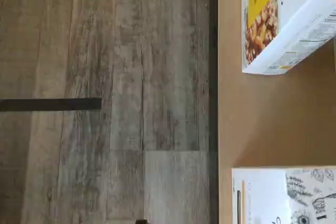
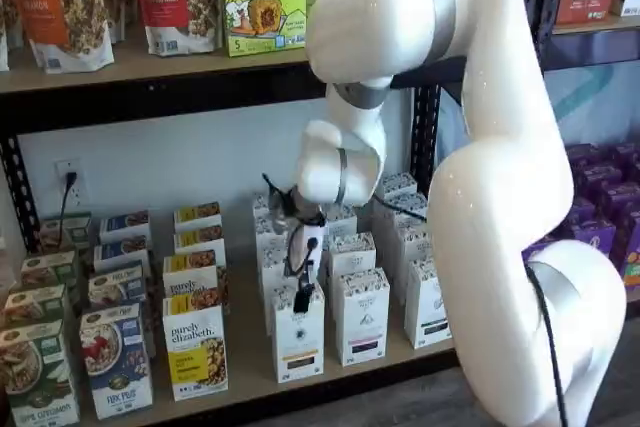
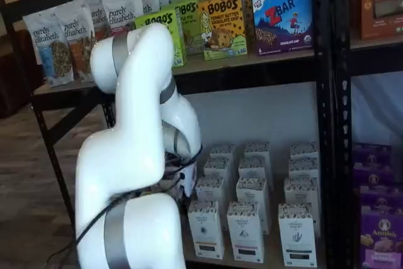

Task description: Pick up the white box with a yellow strip in the middle, on the bottom shelf, the fourth box from the left

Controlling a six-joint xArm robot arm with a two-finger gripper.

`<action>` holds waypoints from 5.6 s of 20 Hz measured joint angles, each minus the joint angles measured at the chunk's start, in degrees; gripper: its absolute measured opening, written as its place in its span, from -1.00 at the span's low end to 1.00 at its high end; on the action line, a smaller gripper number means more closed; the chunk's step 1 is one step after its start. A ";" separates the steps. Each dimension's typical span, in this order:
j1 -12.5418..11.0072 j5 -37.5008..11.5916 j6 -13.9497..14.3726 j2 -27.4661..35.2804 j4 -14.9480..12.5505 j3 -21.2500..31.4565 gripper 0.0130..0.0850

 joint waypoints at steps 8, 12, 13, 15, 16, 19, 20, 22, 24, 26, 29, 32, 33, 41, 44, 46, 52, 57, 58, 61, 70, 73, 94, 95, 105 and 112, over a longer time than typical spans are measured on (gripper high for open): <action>-1.86 2.98 -1.49 4.53 -0.13 -5.56 1.00; -2.12 0.88 -2.05 6.54 0.08 -7.00 1.00; -2.12 0.53 -2.20 7.06 0.20 -7.42 1.00; -2.14 0.22 -2.65 8.11 0.67 -8.46 1.00; -2.14 0.09 -3.00 8.44 1.09 -8.78 1.00; -2.02 -0.84 -3.68 9.78 1.92 -10.03 1.00; -2.01 -1.02 -3.66 10.23 1.90 -10.48 1.00; -2.05 -1.53 -3.42 11.51 1.58 -11.75 1.00; -2.07 -2.19 -3.32 12.60 1.41 -12.77 1.00; -2.14 -2.30 -3.42 13.51 1.48 -13.80 1.00; -2.38 -2.13 -2.86 14.87 0.66 -15.45 1.00; -2.60 -2.15 -2.24 16.06 -0.24 -16.88 1.00; -2.67 -2.22 -1.89 16.51 -0.70 -17.37 1.00; -3.08 -1.59 1.53 19.77 -4.87 -21.18 1.00; -3.12 -1.68 2.80 21.26 -6.34 -22.76 1.00; -3.17 -1.46 3.59 21.97 -7.26 -23.59 1.00; -3.45 0.29 6.33 23.66 -10.56 -25.83 1.00; -3.52 0.61 7.70 24.89 -12.21 -26.98 1.00; -3.52 0.53 7.76 25.01 -12.28 -27.05 1.00; -3.54 0.07 8.16 25.34 -12.79 -27.15 1.00; -3.63 0.42 7.33 26.08 -11.95 -27.87 1.00; -3.60 0.36 6.94 26.18 -11.47 -27.92 1.00; -3.81 1.98 6.21 26.05 -10.83 -28.12 0.33; -3.79 1.99 6.19 26.06 -10.78 -28.15 0.33; -3.53 1.74 7.13 25.66 -11.60 -27.50 0.00; -3.15 -0.18 5.42 23.14 -9.49 -23.37 0.00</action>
